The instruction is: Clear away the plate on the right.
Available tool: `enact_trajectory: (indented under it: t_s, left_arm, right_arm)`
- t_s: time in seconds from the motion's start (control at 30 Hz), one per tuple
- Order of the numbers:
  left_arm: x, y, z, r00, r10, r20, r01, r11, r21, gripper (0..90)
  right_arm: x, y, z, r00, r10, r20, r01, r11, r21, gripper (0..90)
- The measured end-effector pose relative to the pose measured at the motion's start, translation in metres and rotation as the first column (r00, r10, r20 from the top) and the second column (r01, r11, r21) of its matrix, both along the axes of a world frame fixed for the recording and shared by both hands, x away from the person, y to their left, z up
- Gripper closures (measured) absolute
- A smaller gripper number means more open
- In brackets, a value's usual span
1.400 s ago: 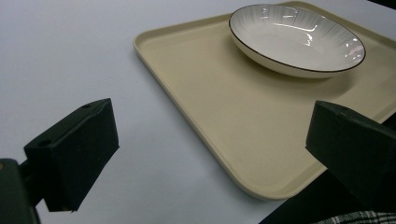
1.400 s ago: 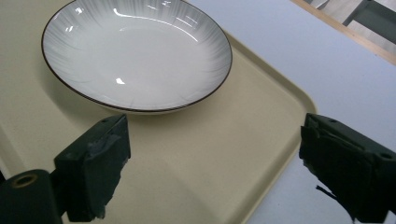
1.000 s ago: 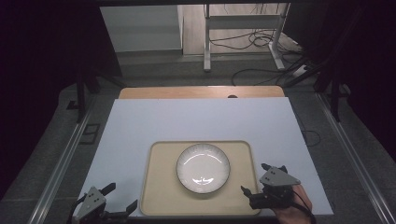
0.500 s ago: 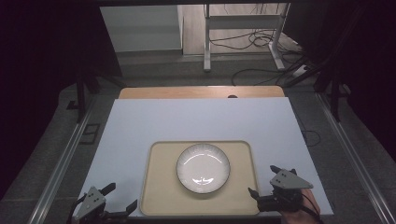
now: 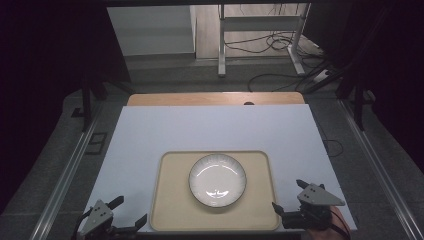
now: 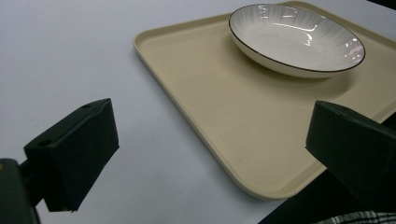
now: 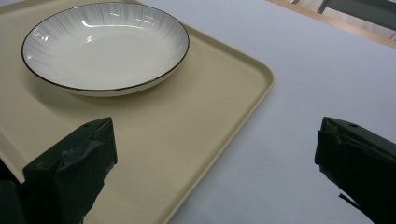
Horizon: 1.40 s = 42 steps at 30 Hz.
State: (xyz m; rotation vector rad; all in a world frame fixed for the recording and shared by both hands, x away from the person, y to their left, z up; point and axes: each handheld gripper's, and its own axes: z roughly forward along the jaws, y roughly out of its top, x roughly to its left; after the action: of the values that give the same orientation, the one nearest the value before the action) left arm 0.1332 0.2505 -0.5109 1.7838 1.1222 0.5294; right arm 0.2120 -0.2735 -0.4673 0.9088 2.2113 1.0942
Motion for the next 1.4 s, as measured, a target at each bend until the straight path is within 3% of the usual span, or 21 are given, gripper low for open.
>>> enact_trajectory:
  t_s: [0.93,1.4]
  left_arm:
    - [0.0,0.001,0.0,1.0,0.004,-0.003,-0.004,1.0,-0.009,2.2]
    - [0.0,0.001,0.0,1.0,0.006,-0.006,-0.006,0.9999,-0.015,2.2]
  right_arm:
    - [-0.01,-0.029,0.001,0.9957,-0.093,-0.001,0.092,0.9951,0.036,0.0]
    - [-0.015,-0.046,-0.002,0.9909,-0.132,-0.025,0.133,0.9894,0.057,0.0]
